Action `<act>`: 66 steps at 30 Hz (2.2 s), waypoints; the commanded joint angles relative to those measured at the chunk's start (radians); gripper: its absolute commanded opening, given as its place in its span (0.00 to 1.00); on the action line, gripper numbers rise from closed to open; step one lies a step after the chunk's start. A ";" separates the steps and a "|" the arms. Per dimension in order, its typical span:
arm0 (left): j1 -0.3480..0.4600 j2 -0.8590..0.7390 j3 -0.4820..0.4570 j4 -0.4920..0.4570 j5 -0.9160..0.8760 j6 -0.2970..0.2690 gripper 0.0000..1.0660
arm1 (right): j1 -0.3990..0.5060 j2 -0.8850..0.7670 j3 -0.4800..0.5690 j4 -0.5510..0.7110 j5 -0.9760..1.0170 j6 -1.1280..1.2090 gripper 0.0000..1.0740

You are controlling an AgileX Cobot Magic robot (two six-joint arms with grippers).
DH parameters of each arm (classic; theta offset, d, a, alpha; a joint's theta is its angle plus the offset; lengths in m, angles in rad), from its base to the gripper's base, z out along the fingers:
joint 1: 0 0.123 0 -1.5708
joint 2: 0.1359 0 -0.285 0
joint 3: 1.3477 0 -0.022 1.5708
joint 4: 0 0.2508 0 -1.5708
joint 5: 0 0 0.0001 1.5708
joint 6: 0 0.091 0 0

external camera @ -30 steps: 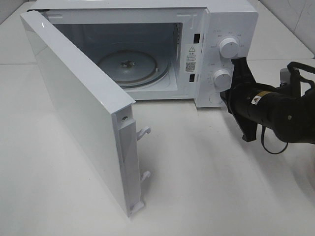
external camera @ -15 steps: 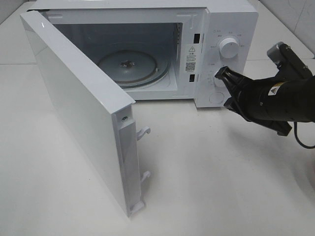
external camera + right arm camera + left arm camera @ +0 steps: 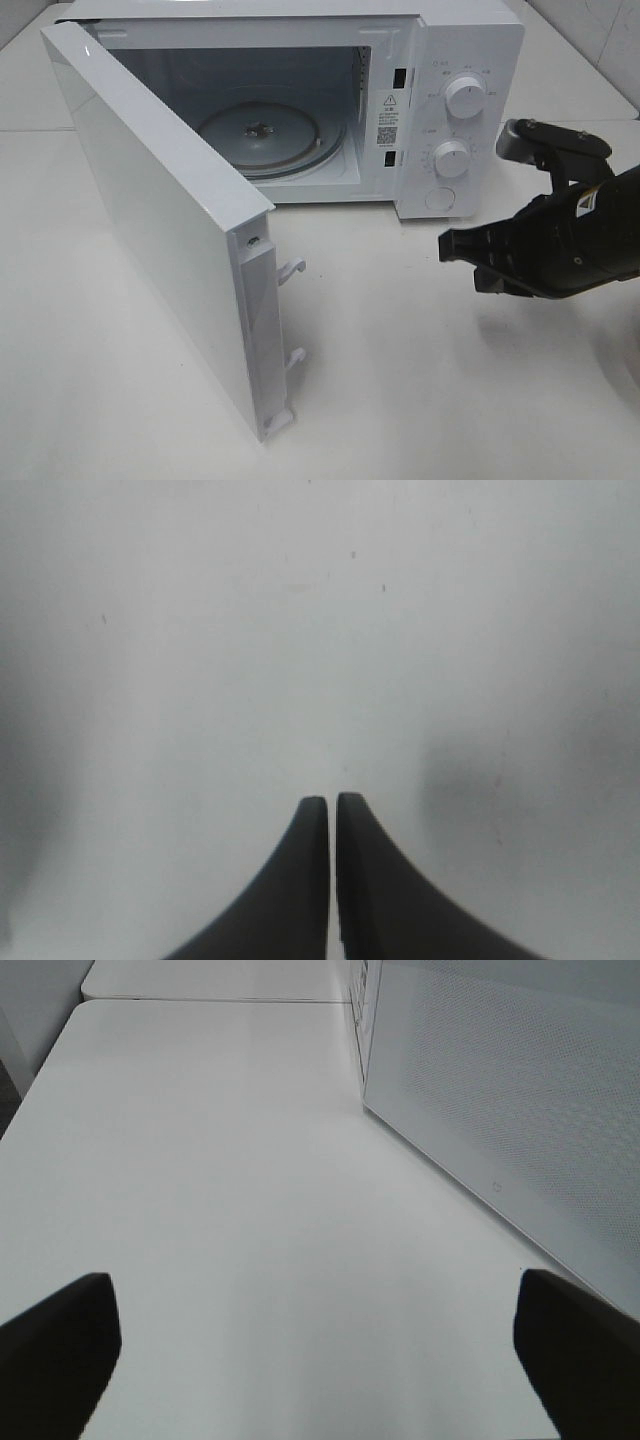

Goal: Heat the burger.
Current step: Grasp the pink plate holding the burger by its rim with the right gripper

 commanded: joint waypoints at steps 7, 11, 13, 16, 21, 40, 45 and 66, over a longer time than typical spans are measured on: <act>0.002 -0.014 0.001 -0.003 -0.013 0.004 0.94 | -0.048 -0.012 -0.116 -0.240 0.456 -0.026 0.05; 0.002 -0.014 0.001 -0.003 -0.013 0.004 0.94 | -0.083 -0.012 -0.150 -0.257 0.575 -0.045 0.06; 0.002 -0.014 0.001 -0.003 -0.013 0.004 0.94 | -0.129 -0.015 -0.175 -0.263 0.650 -0.072 0.07; 0.002 -0.014 0.001 -0.003 -0.013 0.004 0.94 | -0.180 -0.025 -0.191 -0.263 0.686 -0.074 0.08; 0.002 -0.014 0.001 -0.003 -0.013 0.004 0.94 | -0.267 -0.065 -0.196 -0.267 0.697 -0.077 0.09; 0.002 -0.014 0.001 -0.003 -0.013 0.004 0.94 | -0.333 -0.109 -0.191 -0.390 0.632 -0.093 0.93; 0.002 -0.014 0.001 -0.003 -0.013 0.004 0.94 | -0.333 -0.107 -0.191 -0.417 0.603 -0.091 0.92; 0.002 -0.014 0.001 -0.003 -0.013 0.004 0.94 | -0.335 -0.105 -0.025 -0.441 0.381 -0.066 0.84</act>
